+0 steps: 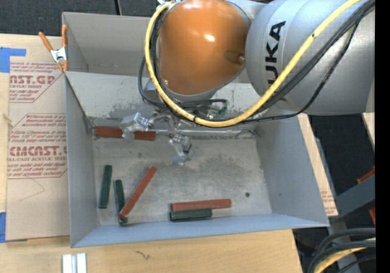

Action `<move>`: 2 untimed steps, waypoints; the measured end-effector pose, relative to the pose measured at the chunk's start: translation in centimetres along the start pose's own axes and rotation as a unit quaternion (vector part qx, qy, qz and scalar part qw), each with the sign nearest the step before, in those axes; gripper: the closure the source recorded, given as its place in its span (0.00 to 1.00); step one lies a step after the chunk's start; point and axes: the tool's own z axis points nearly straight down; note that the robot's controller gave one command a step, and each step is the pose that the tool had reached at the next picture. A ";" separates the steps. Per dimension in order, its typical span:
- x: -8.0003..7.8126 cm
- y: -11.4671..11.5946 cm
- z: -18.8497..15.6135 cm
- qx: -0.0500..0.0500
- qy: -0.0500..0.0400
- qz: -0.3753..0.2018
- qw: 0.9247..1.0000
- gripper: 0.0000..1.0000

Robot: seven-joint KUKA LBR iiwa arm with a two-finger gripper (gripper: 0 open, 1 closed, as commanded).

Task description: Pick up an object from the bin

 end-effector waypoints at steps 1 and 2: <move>-3.4 5.3 14.3 -0.004 0.003 -0.093 0.996 0.00; -0.7 7.2 19.7 -0.003 0.002 -0.456 0.890 0.00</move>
Offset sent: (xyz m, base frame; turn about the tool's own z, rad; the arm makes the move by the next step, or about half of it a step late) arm -0.0246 0.0534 -0.1384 -0.1843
